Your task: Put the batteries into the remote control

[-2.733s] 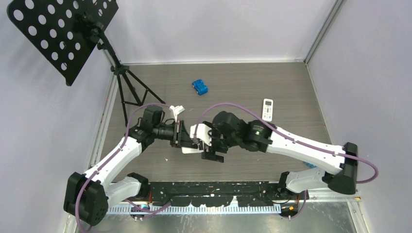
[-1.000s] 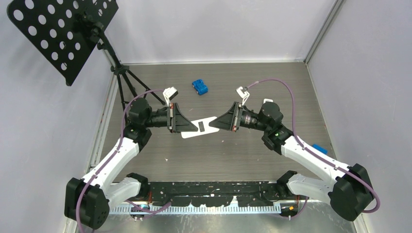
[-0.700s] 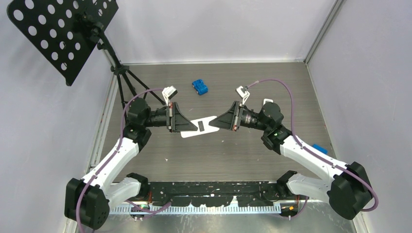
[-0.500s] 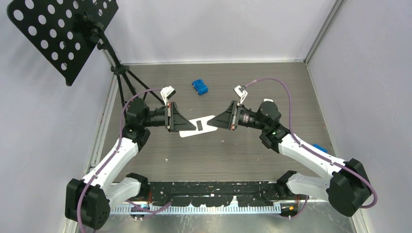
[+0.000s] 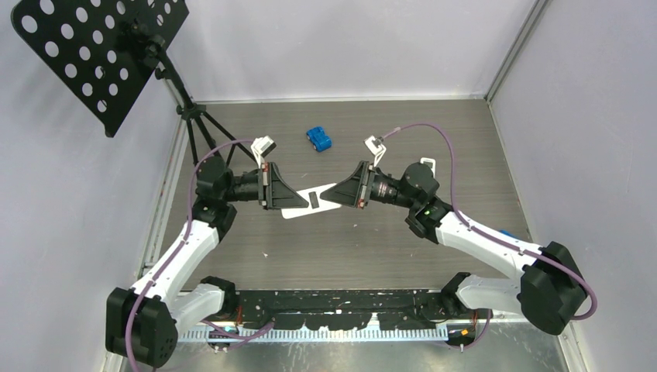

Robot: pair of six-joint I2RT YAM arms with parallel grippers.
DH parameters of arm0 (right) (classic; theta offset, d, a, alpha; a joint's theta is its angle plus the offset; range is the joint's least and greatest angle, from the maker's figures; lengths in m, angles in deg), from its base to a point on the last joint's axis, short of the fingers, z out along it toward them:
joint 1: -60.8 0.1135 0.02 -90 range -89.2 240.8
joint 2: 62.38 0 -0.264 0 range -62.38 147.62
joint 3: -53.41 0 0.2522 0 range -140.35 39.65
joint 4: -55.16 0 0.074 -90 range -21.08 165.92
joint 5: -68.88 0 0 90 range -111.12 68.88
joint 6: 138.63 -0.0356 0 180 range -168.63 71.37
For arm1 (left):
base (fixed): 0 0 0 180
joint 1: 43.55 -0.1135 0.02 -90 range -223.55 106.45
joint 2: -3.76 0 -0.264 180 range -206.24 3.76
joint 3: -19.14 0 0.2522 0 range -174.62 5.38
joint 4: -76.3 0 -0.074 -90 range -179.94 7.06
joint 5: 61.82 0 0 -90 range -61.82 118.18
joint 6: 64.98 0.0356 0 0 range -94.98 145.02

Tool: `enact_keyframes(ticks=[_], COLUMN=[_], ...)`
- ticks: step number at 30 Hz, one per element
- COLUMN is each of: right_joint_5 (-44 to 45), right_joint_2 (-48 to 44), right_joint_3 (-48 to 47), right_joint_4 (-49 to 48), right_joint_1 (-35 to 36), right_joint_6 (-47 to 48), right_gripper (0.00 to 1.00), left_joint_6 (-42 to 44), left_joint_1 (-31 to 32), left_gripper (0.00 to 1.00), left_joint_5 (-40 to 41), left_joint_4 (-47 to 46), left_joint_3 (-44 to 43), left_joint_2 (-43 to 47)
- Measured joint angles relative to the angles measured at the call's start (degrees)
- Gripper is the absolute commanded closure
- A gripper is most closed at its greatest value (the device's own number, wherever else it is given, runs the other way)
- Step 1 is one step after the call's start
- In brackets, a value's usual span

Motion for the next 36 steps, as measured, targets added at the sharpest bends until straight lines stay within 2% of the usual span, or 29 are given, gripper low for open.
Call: enact_keyframes(ticks=[3, 9, 11, 15, 18, 23, 25, 31, 35, 36], right_joint_5=[0.3, -2.6, -4.0, -6.6, -8.0, -10.0, -10.7, -12.2, -12.7, -12.7], right_joint_2=[-0.1, -0.3, -0.7, -3.0, -4.9, -5.6, -5.1, -2.2, -0.1, 0.3], right_joint_3=[-0.6, -0.8, -0.8, -0.7, -0.6, -0.1, -0.1, -0.3, -1.3, -1.6], right_joint_4=[0.7, 3.9, 4.6, 5.3, 5.4, 6.4, 6.7, 5.0, 3.8, 3.7], right_joint_1=[1.2, 2.1, 1.4, -0.3, -1.9, -4.2, -4.5, -4.5, -4.3, -4.3], right_joint_6=[1.8, 4.3, 4.8, 5.2, 5.2, 5.3, 5.3, 3.7, 3.5, 3.5], right_gripper=[0.56, 0.29, 0.25, 0.24, 0.33, 0.62, 0.7, 0.76, 0.92, 0.96], left_joint_6=[-0.2, 1.3, 2.2, 4.1, 5.5, 7.0, 7.1, 8.5, 9.0, 9.2], left_joint_1=[0.8, 3.0, 2.9, 2.6, 2.4, 2.4, 2.4, 2.0, 1.1, 0.9], left_gripper=[1.0, 1.0, 1.0, 1.0, 1.0, 1.0, 1.0, 1.0, 1.0, 0.93], left_joint_5=[0.7, 1.4, 1.6, 1.6, 1.2, 0.4, 0.0, -0.7, -0.9, -1.0], left_joint_4=[0.0, 1.5, 1.9, 3.0, 3.5, 3.7, 3.8, 5.0, 5.5, 5.5], left_joint_3=[0.0, 0.0, 0.0, 0.0, 0.0, 0.0, 0.0, 0.0, 0.0, 0.0], left_joint_2=[0.0, -0.3, -0.6, -0.8, -0.8, -0.2, 0.2, 0.7, 0.7, 0.7])
